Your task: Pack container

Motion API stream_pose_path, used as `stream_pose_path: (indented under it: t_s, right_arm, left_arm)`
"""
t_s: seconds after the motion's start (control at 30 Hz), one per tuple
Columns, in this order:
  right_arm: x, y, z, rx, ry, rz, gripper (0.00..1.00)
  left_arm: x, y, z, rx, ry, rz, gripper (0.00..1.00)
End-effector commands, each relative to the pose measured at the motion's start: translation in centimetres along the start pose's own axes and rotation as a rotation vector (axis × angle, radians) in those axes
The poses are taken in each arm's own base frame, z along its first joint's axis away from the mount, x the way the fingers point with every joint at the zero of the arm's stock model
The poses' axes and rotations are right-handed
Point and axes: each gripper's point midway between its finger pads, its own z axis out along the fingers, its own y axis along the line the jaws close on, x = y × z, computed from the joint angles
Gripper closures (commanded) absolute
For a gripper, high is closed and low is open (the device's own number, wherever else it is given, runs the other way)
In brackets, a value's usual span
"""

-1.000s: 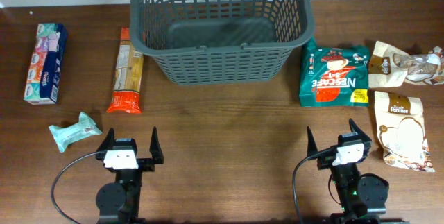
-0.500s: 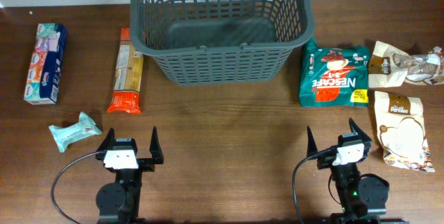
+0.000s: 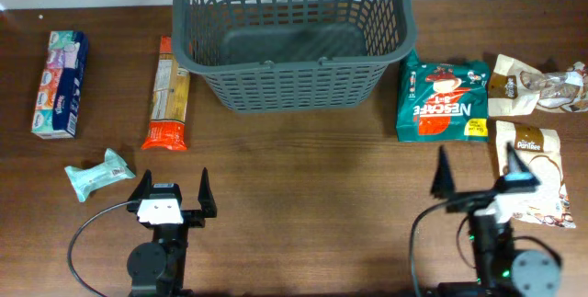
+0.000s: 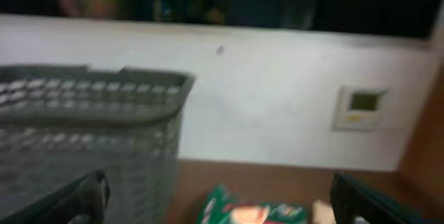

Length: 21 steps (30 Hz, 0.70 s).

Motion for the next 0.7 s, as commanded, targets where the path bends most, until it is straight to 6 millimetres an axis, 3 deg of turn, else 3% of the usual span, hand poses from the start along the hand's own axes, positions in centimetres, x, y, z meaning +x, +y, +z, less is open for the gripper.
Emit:
stream_pose_path:
  t_s: [0.0, 0.13, 0.27, 0.5, 0.57, 0.67]
  right_arm:
    - [-2.7, -2.3, 2.0, 0.124, 0.060, -0.070, 0.01]
    - [-5.1, -4.4, 5.9, 0.214, 0.224, -0.148, 0.01]
    - [-6.8, -4.5, 9.7, 0.193, 0.356, -0.161, 0.01]
    - [-1.0, -6.2, 13.0, 0.277, 0.628, -0.223, 0.01]
    - [-0.4, -7.5, 13.4, 0.363, 0.643, -0.217, 0.01]
    - [-1.1, -8.9, 14.1, 0.479, 0.618, -0.095, 0.01]
  left_arm:
    - [0.1, -0.2, 0.0, 0.010, -0.003, 0.023, 0.01]
    - [0.1, -0.2, 0.0, 0.010, -0.003, 0.023, 0.01]
    - [0.1, -0.2, 0.0, 0.010, -0.003, 0.023, 0.01]
    - [0.1, -0.2, 0.0, 0.010, -0.003, 0.023, 0.01]
    - [0.1, -0.2, 0.0, 0.010, -0.003, 0.023, 0.01]
    - [0.1, -0.2, 0.0, 0.010, -0.003, 0.023, 0.01]
